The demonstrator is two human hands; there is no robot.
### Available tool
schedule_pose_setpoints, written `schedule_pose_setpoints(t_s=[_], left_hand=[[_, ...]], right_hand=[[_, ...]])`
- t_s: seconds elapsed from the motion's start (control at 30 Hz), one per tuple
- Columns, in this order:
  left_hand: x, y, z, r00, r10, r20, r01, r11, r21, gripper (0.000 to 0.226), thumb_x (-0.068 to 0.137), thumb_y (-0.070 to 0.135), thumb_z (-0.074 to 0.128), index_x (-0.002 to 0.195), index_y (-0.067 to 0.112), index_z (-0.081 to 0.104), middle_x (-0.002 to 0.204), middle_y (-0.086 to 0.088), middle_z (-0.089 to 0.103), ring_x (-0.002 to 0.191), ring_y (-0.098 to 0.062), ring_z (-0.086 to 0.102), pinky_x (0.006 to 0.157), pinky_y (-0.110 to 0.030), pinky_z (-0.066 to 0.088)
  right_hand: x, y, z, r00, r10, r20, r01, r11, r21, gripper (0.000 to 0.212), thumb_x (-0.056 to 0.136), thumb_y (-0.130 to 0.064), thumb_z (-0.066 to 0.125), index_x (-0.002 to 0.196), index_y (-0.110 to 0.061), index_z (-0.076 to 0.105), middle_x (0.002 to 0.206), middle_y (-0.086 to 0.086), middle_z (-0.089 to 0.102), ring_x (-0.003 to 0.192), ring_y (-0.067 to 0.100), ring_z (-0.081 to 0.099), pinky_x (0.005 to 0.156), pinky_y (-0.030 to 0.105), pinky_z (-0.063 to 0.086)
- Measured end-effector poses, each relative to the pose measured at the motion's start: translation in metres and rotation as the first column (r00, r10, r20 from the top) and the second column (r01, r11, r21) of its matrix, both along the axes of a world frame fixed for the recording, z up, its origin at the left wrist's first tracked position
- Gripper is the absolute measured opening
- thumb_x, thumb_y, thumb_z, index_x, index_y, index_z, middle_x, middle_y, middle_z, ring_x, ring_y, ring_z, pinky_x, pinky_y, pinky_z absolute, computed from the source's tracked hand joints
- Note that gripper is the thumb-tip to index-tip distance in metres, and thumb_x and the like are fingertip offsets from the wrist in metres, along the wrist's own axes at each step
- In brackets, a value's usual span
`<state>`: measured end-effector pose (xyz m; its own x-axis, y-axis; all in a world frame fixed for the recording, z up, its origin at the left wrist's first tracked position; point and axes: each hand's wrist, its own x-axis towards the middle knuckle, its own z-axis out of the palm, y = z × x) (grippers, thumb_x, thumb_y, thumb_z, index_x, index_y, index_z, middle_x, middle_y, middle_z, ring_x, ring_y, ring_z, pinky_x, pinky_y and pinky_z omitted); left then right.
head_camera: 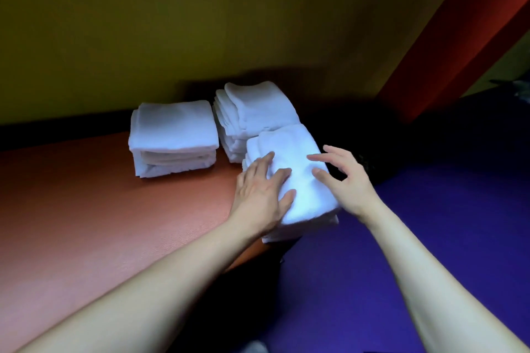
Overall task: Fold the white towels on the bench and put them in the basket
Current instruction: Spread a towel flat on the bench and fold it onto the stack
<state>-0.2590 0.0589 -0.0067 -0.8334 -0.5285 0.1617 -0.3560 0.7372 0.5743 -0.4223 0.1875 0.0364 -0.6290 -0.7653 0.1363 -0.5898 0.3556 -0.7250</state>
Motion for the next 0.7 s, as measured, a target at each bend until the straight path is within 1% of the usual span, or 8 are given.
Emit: schedule_pose_setpoints(t_s=[0.13,0.23,0.3,0.37,0.43,0.47,0.57,0.7], left_hand=[[-0.009,-0.011,-0.020,0.992,0.108,0.070,-0.121,0.968,0.222,0.055,0.090,0.069,0.049,0.143,0.056,0.044,0.169,0.002,-0.008,0.155,-0.025,-0.007,0.123,-0.047,0.008],[-0.014,-0.004,-0.034,0.980,0.191,0.053,-0.194,0.868,0.457,0.059,0.078,0.079,0.049,0.135,0.069,0.039,0.167,-0.004,0.002,0.155,-0.030,0.007,0.124,-0.050,0.019],[-0.022,0.004,-0.037,0.976,0.212,0.054,-0.206,0.805,0.556,0.060,0.074,0.080,0.049,0.133,0.074,0.035,0.164,-0.007,0.013,0.153,-0.026,0.018,0.121,-0.050,0.027],[-0.028,0.010,-0.033,0.971,0.223,0.083,-0.225,0.751,0.621,0.062,0.074,0.078,0.051,0.133,0.075,0.033,0.163,-0.004,0.015,0.152,-0.024,0.022,0.120,-0.048,0.031],[-0.031,0.012,-0.027,0.970,0.226,0.085,-0.223,0.705,0.673,0.063,0.076,0.073,0.057,0.135,0.072,0.034,0.162,0.000,0.017,0.150,-0.019,0.027,0.119,-0.042,0.034],[-0.033,0.011,-0.025,0.966,0.245,0.084,-0.234,0.687,0.688,0.061,0.079,0.068,0.062,0.135,0.070,0.038,0.159,0.001,0.022,0.147,-0.016,0.032,0.117,-0.037,0.037],[-0.034,0.010,-0.017,0.951,0.296,0.091,-0.261,0.610,0.748,0.055,0.079,0.055,0.072,0.128,0.067,0.050,0.144,0.003,0.035,0.132,-0.011,0.046,0.103,-0.025,0.044],[-0.034,0.013,-0.003,0.930,0.350,0.110,-0.286,0.503,0.816,0.045,0.076,0.046,0.075,0.118,0.060,0.063,0.141,0.001,0.045,0.127,-0.009,0.053,0.100,-0.020,0.046]], right_hand=[[-0.019,-0.022,-0.024,0.964,0.123,0.235,-0.154,0.981,0.117,0.025,0.090,-0.033,0.074,0.110,-0.046,0.075,0.147,-0.021,0.041,0.136,-0.005,0.040,0.113,0.023,0.035],[-0.036,-0.027,-0.039,0.890,0.150,0.432,-0.206,0.975,0.086,0.027,0.092,-0.033,0.069,0.115,-0.045,0.074,0.144,-0.018,0.049,0.130,-0.004,0.049,0.109,0.022,0.041],[-0.048,-0.023,-0.047,0.841,0.157,0.517,-0.208,0.977,0.042,0.033,0.091,-0.032,0.066,0.123,-0.041,0.071,0.142,-0.009,0.055,0.110,-0.006,0.063,0.090,0.014,0.050],[-0.052,-0.020,-0.051,0.783,0.132,0.608,-0.193,0.980,0.036,0.038,0.095,-0.025,0.063,0.130,-0.036,0.067,0.140,-0.004,0.057,0.070,-0.014,0.065,0.059,0.004,0.047],[-0.054,-0.019,-0.050,0.763,0.134,0.633,-0.192,0.981,0.023,0.038,0.096,-0.024,0.063,0.131,-0.040,0.065,0.145,-0.008,0.052,0.061,-0.018,0.060,0.052,0.002,0.043],[-0.053,-0.019,-0.049,0.768,0.132,0.627,-0.191,0.981,0.028,0.038,0.096,-0.027,0.064,0.130,-0.044,0.065,0.147,-0.012,0.049,0.070,-0.019,0.061,0.058,0.003,0.047],[-0.047,-0.016,-0.046,0.790,0.107,0.603,-0.182,0.981,0.064,0.038,0.095,-0.035,0.065,0.126,-0.056,0.062,0.150,-0.025,0.039,0.126,-0.010,0.049,0.106,0.024,0.046],[-0.032,-0.002,-0.041,0.767,0.019,0.641,-0.112,0.988,0.105,0.038,0.094,-0.039,0.066,0.125,-0.060,0.060,0.152,-0.024,0.034,0.138,-0.001,0.041,0.116,0.035,0.039]])
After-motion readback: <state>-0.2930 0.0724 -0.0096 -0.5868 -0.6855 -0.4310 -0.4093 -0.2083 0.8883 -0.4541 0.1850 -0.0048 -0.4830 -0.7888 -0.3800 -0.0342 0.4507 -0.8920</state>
